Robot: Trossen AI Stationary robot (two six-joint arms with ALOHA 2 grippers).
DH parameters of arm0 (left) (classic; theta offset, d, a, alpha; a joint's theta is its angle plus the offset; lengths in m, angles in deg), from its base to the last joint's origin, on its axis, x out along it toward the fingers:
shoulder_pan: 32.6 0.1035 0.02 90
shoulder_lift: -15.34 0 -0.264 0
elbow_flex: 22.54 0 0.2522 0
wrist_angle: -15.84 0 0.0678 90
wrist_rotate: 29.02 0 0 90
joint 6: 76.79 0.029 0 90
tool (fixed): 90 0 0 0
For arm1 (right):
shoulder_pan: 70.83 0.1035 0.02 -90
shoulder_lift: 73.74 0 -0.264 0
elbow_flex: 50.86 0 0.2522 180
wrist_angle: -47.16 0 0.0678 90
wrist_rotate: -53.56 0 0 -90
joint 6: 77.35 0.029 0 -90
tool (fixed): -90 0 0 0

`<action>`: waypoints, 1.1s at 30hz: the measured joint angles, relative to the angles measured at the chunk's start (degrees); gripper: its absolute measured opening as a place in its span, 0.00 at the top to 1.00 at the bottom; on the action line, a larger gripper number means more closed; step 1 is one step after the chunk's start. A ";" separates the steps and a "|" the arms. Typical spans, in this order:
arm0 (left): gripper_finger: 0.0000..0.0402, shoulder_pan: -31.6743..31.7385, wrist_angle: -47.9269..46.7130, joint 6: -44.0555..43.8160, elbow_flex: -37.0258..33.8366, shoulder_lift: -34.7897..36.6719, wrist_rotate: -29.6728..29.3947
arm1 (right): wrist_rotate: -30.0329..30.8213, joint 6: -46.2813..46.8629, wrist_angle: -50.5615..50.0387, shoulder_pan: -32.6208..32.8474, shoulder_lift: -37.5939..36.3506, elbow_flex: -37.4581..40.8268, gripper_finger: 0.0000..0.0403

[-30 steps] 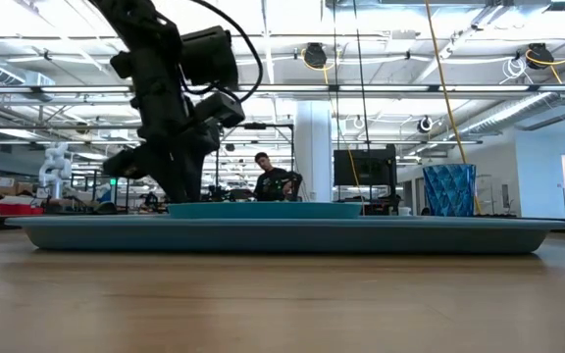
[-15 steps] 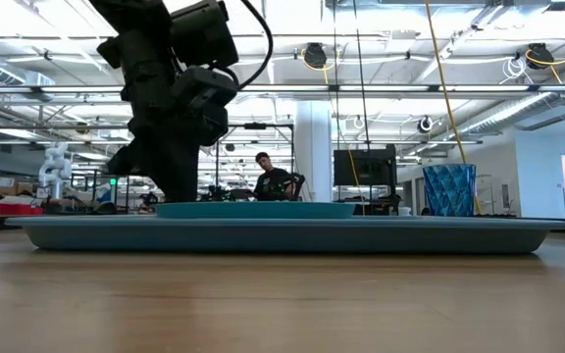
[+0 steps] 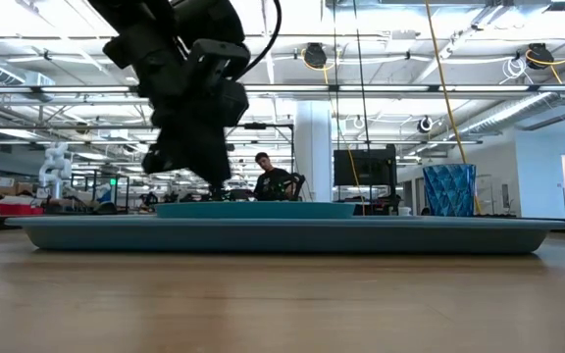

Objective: Pick and place plate/cup/fork/spoon on tray
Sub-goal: Put the blue cup on the blue tray to the top right of the blue plate

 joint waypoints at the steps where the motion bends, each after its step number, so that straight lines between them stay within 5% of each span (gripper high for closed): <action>1: 0.81 0.27 1.48 0.03 0.00 0.00 0.11 | 1.85 -2.85 2.23 -0.19 0.02 0.00 0.70; 6: 0.81 2.39 7.24 0.07 -0.04 1.16 1.12 | 18.54 -7.71 3.83 -1.62 0.69 -0.01 0.70; 11: 0.81 5.08 13.87 3.35 -0.04 7.84 5.07 | 19.54 -8.23 -9.14 -3.29 2.76 -0.54 0.71; 17: 0.81 6.90 13.73 10.54 0.07 21.37 -3.27 | 7.38 -1.00 -37.72 -8.11 9.78 -9.59 0.78; 22: 0.81 8.35 0.87 18.01 0.63 31.92 -11.33 | -6.08 -1.32 -52.86 -15.32 18.51 -18.34 0.82; 27: 0.81 10.47 -22.73 24.67 4.50 36.50 -25.15 | -10.25 -3.50 -59.27 -21.13 24.77 -25.62 0.83; 33: 0.81 15.87 -32.01 26.10 3.71 33.33 -24.67 | -11.45 -1.59 -69.73 -27.76 29.33 -28.65 0.83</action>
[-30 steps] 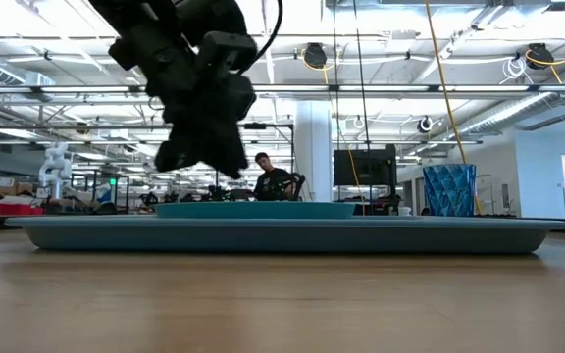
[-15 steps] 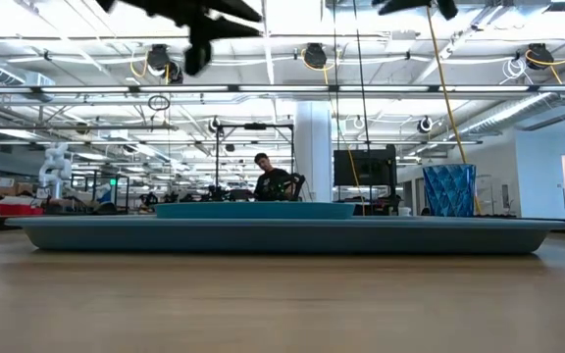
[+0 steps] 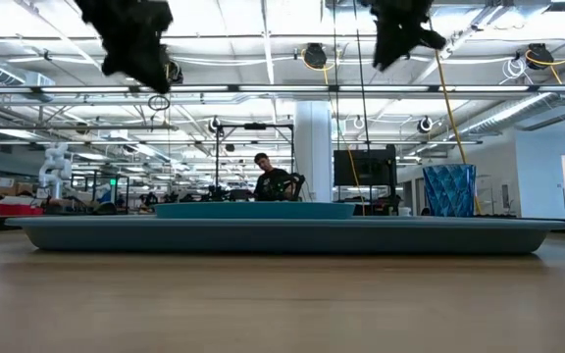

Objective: Pick and place plate/cup/fork/spoon on tray
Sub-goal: Put the blue cup on the blue tray to the top right of the blue plate

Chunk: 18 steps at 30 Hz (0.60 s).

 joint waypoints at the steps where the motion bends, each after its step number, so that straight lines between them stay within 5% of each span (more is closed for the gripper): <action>1: 0.81 0.75 -0.30 -0.02 -0.51 -1.41 1.21 | -1.01 0.17 -2.52 -1.20 0.48 0.00 0.83; 10: 0.81 2.65 6.72 1.39 -1.26 -15.47 10.78 | -3.46 -1.64 -17.77 -6.66 2.83 0.00 0.81; 18: 0.81 3.87 7.20 3.67 -1.26 -20.25 12.38 | -4.32 -3.15 -21.50 -7.74 5.10 0.02 0.62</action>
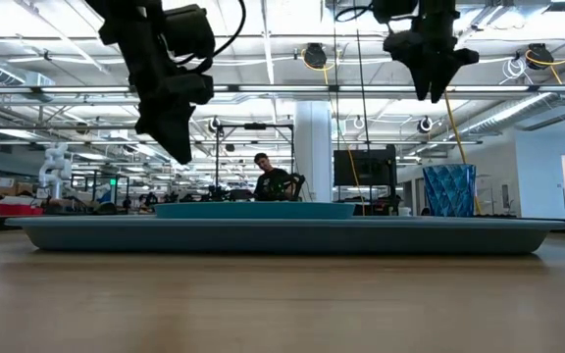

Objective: Pick and place plate/cup/fork/spoon on tray
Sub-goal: Put the blue cup on the blue tray to the top right of the blue plate

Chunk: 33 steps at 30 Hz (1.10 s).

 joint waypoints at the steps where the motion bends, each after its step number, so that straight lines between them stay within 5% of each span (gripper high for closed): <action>1: 0.81 0.26 0.09 0.31 0.03 0.02 0.56 | -0.62 -0.32 -0.54 0.00 0.52 0.10 0.59; 11: 0.81 1.62 -0.21 0.40 0.26 0.74 2.52 | -0.69 -1.93 4.33 -0.62 2.83 7.52 0.48; 21: 0.81 1.66 -0.39 0.36 0.26 0.72 3.21 | -0.47 -3.36 13.22 -3.66 2.83 19.31 0.51; 33: 0.81 0.95 -0.82 -1.43 0.26 0.72 5.15 | 2.87 -7.14 19.39 -4.37 2.76 22.05 0.58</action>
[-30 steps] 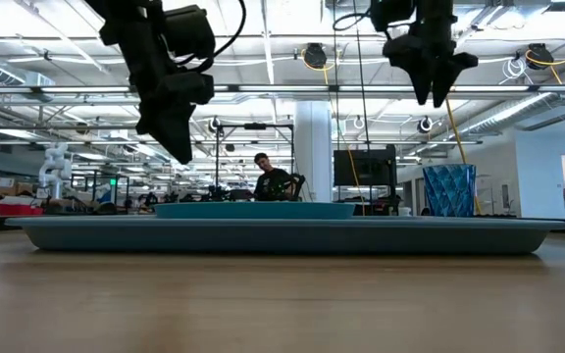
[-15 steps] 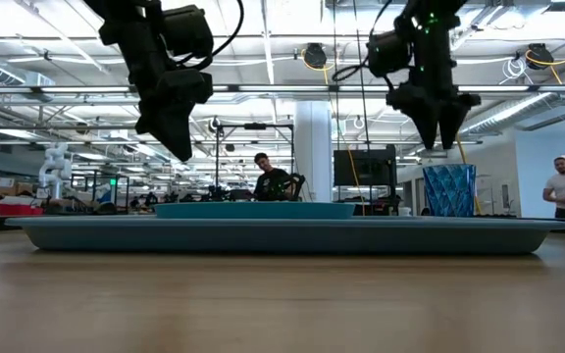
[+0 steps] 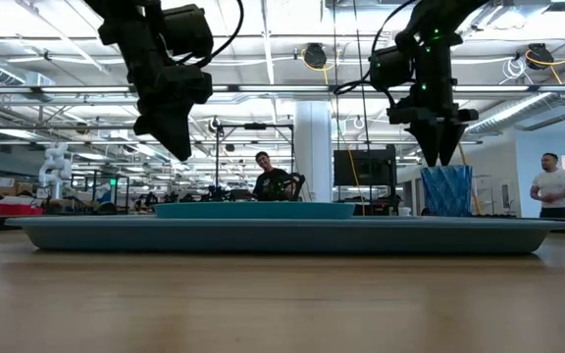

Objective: Pick and place plate/cup/fork/spoon on tray
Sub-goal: Put the blue cup on the blue tray to the top right of the blue plate

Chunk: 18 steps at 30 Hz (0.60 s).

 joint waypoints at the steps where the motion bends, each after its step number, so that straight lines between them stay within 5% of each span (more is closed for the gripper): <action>1: 0.81 -0.16 -0.09 -0.11 0.00 0.00 0.01 | 0.02 -0.26 0.22 -0.05 0.00 0.00 0.60; 18: 0.81 -3.48 -0.38 -4.40 0.00 0.36 1.14 | 1.29 -0.86 2.59 -1.49 -2.22 1.25 0.77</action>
